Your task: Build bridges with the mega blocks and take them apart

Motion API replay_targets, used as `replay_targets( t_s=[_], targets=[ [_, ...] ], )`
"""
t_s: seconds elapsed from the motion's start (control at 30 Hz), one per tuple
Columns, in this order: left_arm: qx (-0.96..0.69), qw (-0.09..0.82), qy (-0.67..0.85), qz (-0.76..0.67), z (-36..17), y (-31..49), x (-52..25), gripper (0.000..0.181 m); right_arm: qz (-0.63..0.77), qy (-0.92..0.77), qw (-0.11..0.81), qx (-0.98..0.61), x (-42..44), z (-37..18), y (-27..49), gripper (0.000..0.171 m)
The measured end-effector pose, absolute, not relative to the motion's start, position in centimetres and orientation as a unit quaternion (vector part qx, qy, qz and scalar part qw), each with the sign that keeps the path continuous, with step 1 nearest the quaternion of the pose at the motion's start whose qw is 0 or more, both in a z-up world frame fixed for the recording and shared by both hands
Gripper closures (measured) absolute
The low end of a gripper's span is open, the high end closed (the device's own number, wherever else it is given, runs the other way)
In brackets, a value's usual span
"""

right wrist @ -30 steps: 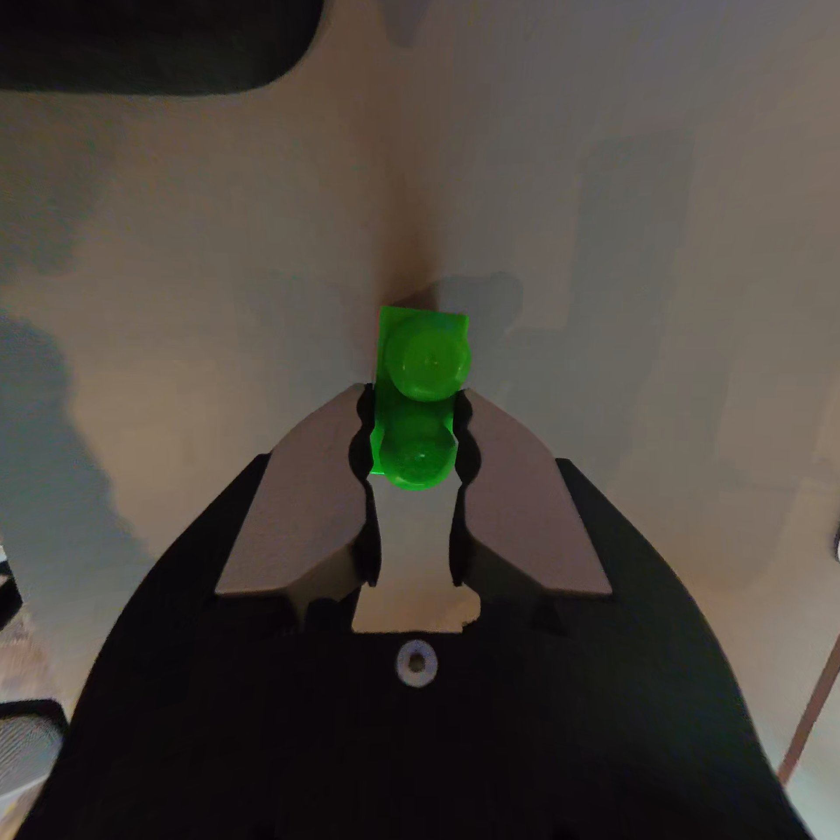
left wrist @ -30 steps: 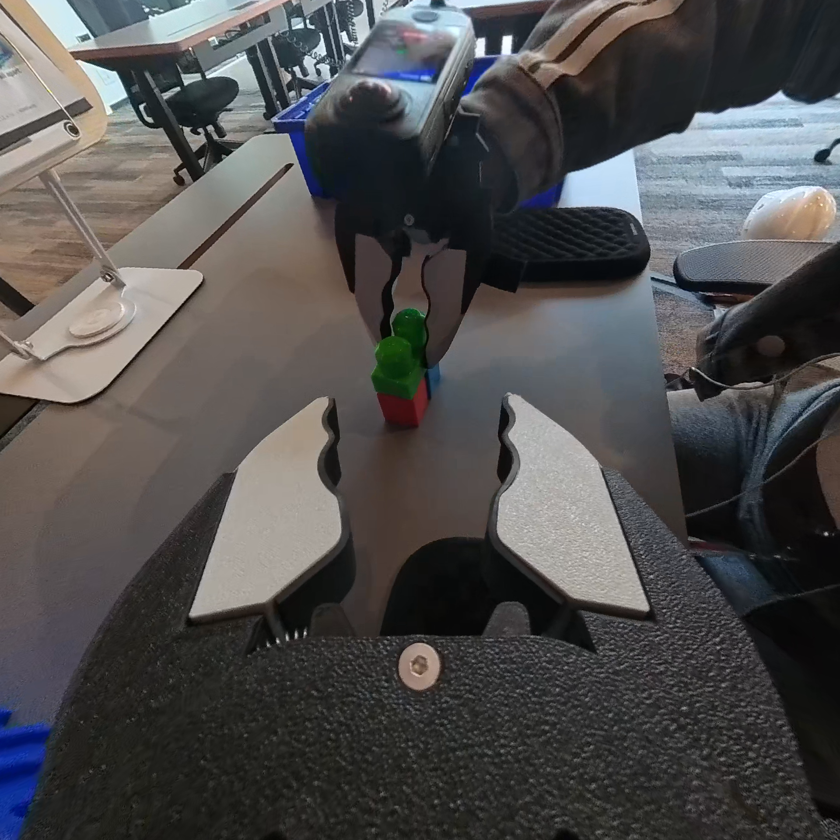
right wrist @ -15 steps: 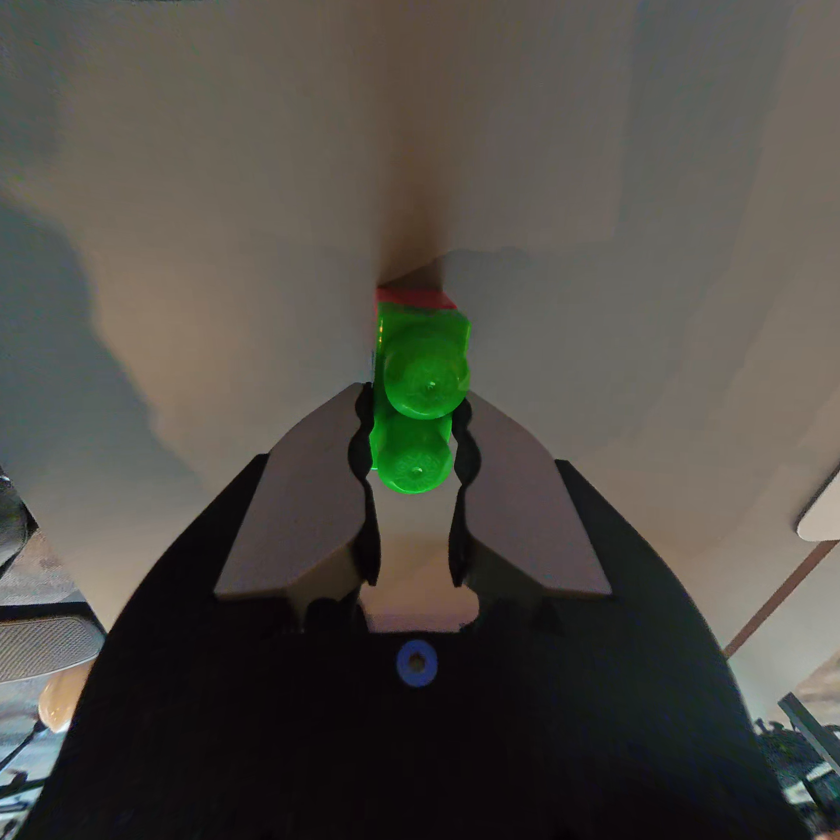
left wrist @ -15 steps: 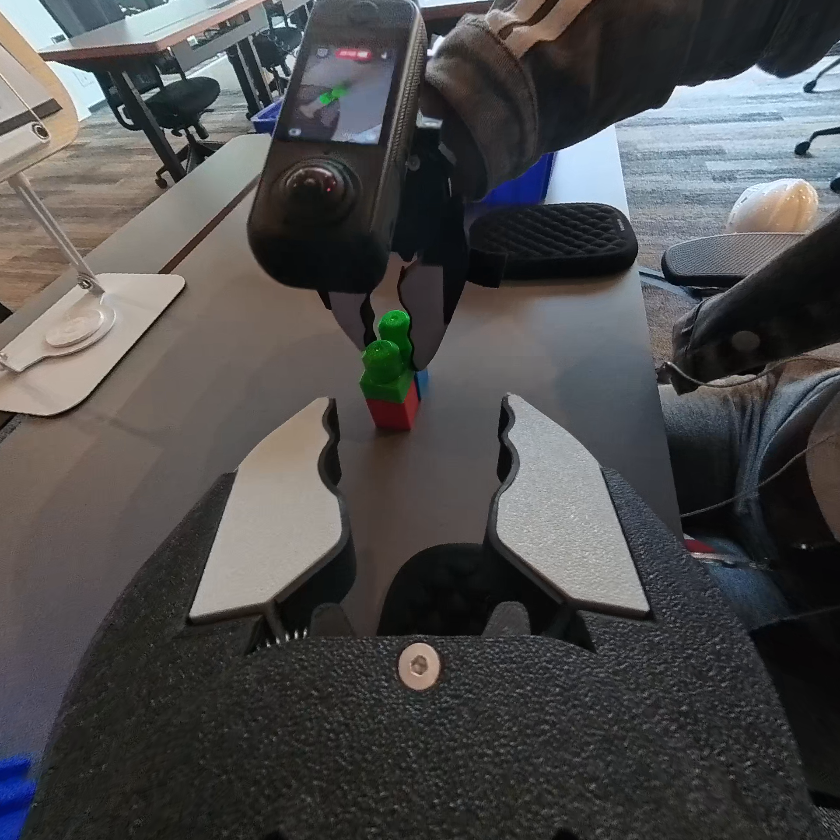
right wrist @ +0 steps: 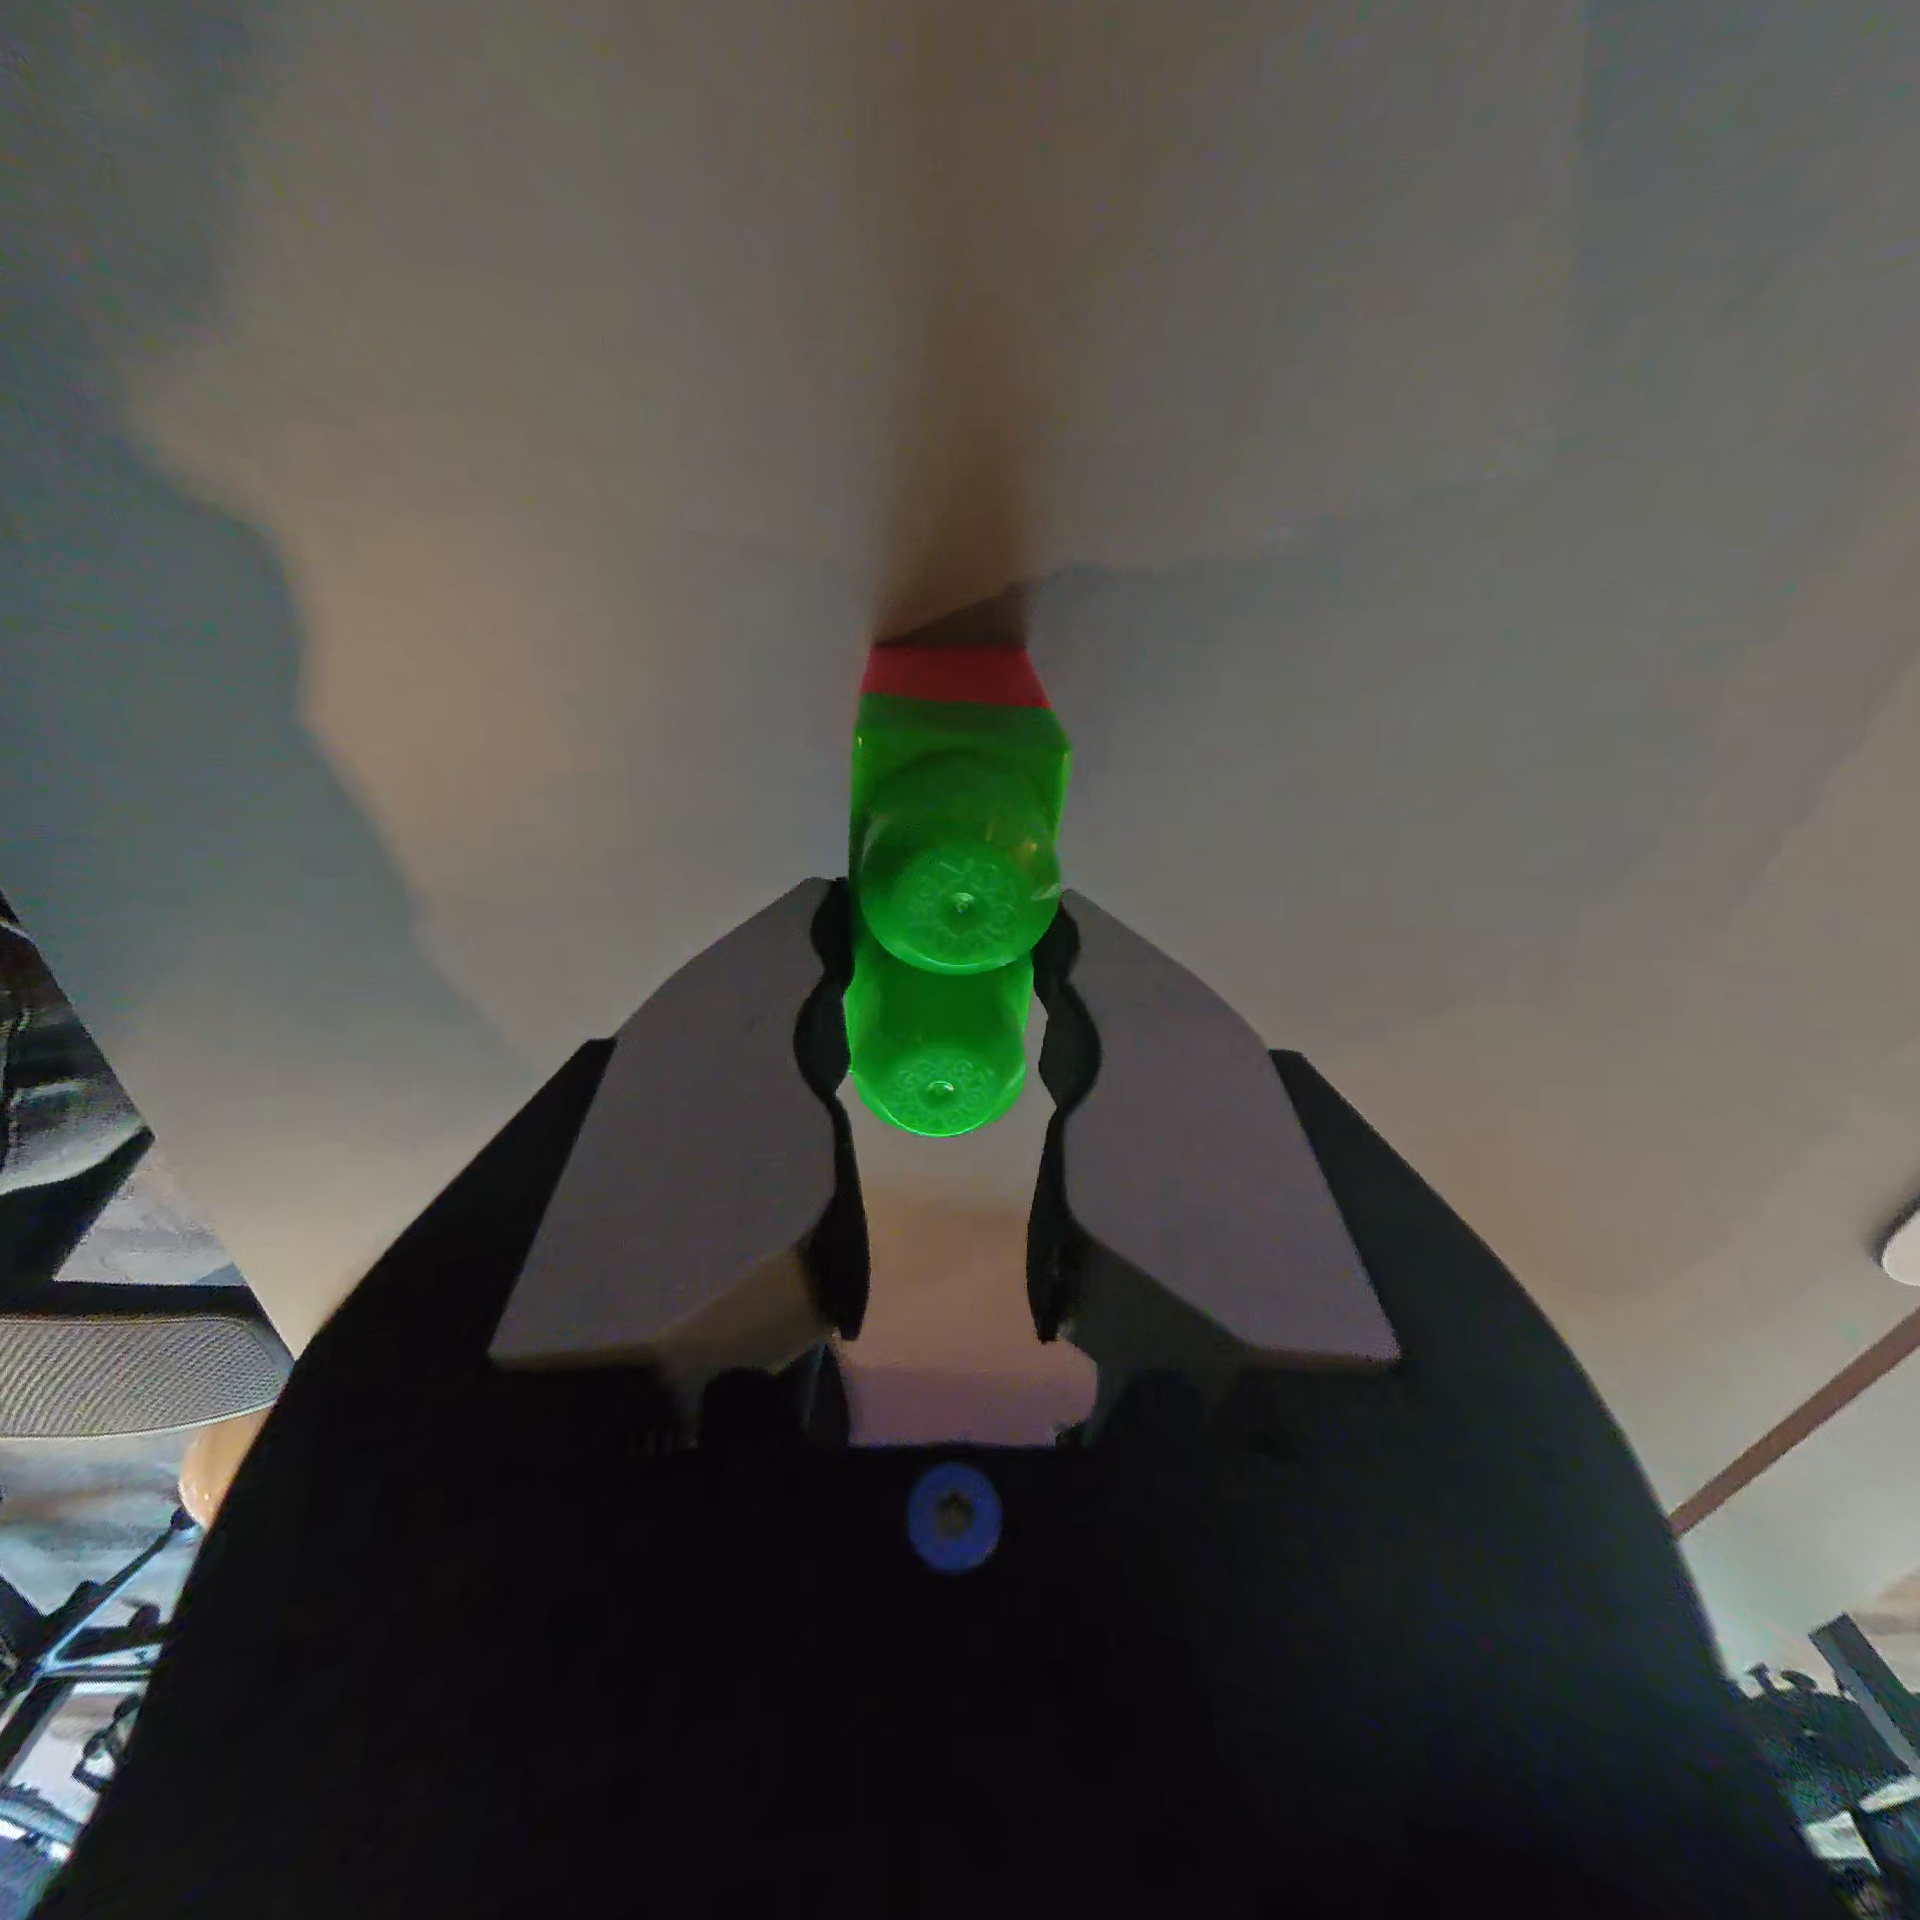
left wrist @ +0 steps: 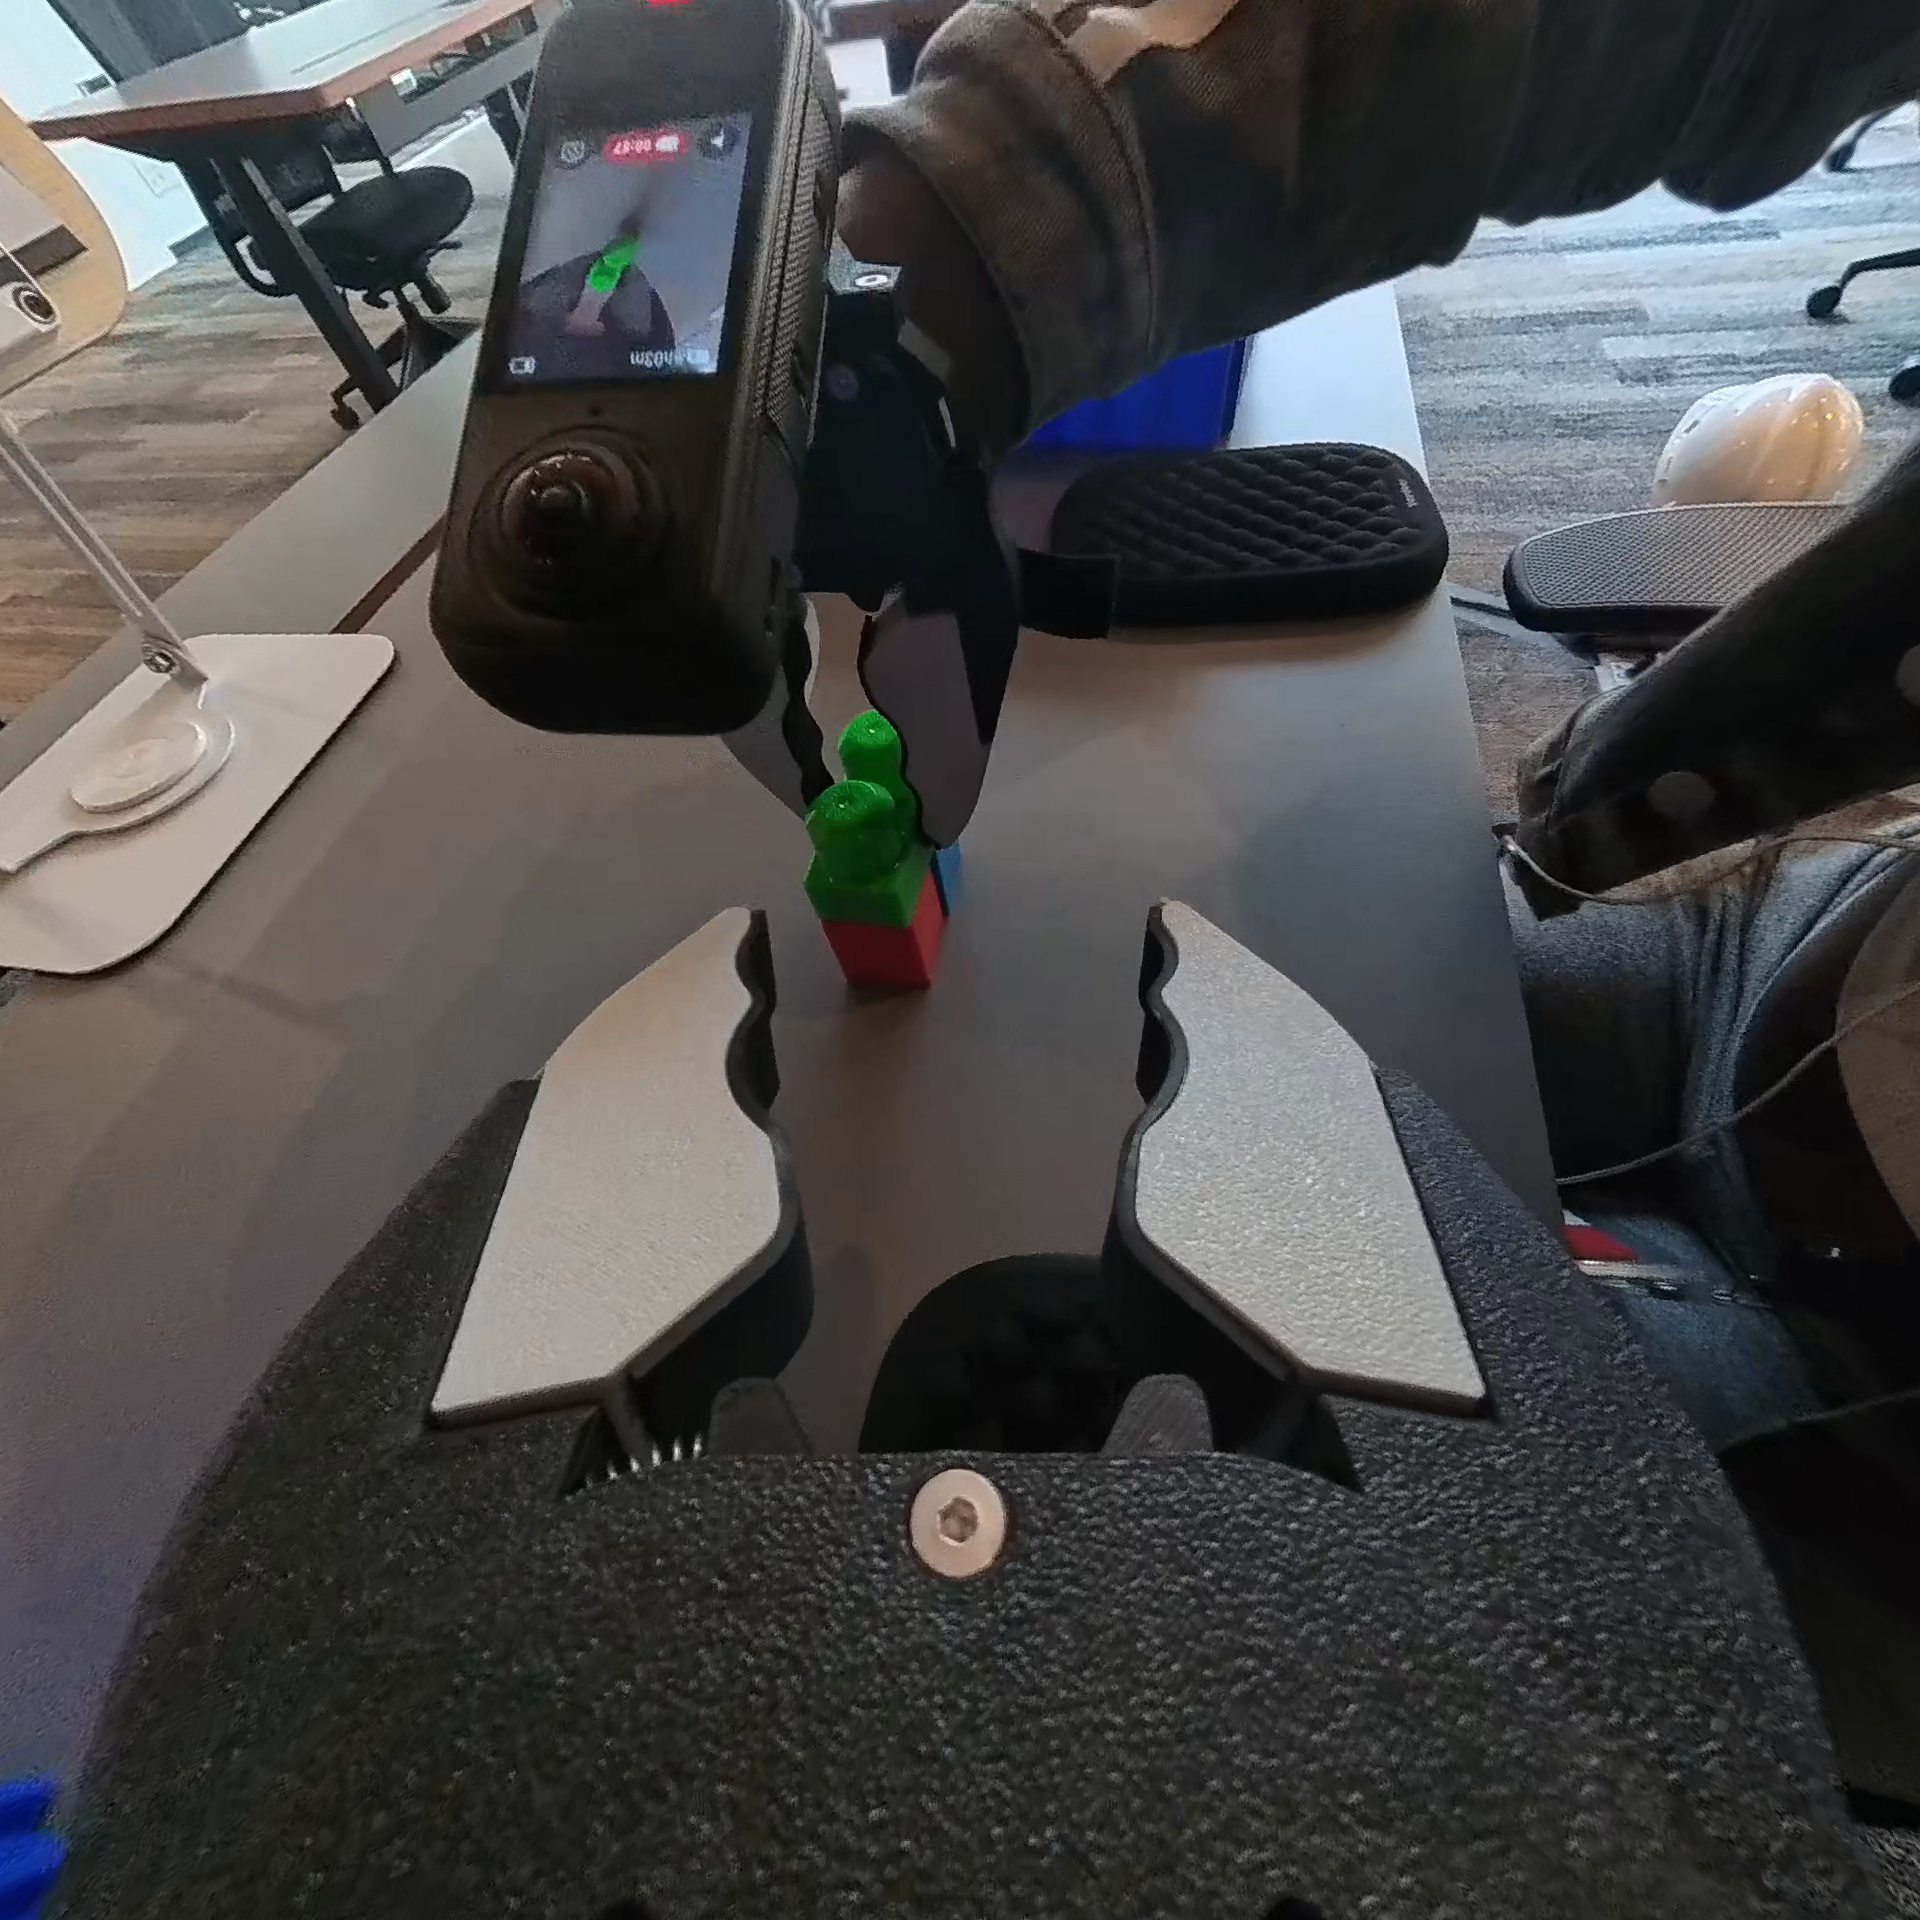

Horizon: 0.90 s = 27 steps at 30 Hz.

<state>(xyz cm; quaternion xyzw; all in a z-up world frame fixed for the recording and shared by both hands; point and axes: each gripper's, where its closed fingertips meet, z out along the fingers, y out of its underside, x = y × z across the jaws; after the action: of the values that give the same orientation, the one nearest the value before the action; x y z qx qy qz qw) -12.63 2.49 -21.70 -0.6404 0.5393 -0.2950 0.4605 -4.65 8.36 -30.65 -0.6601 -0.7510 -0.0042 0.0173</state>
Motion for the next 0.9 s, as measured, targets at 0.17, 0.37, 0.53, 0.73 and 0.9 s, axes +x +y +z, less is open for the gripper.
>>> replay_targets(
  t_s=[0.17,0.37,0.53,0.73,0.9],
  targets=[
    [-0.651,0.443,0.545,-0.287,-22.5,2.5,-12.6,0.112,0.015,-0.747,0.001,-0.664,-4.7,-30.8,8.2,0.136],
    [-0.65,0.446,0.546,-0.282,-22.2,2.4,-12.8,0.112,0.014,-0.762,-0.032,-0.647,-4.5,-31.9,7.5,0.129],
    [-0.648,0.446,0.548,-0.283,-22.1,2.2,-12.7,0.112,-0.007,-0.761,-0.023,-0.648,-4.4,-32.7,7.9,0.086],
    [-0.646,0.445,0.55,-0.286,-22.1,2.1,-12.4,0.112,-0.005,-0.782,0.002,-0.623,-3.7,-30.1,8.4,0.084],
    [-0.647,0.445,0.55,-0.283,-22.1,2.1,-12.5,0.113,0.008,-0.796,0.025,-0.605,-4.1,-29.3,8.4,0.098]
  ],
)
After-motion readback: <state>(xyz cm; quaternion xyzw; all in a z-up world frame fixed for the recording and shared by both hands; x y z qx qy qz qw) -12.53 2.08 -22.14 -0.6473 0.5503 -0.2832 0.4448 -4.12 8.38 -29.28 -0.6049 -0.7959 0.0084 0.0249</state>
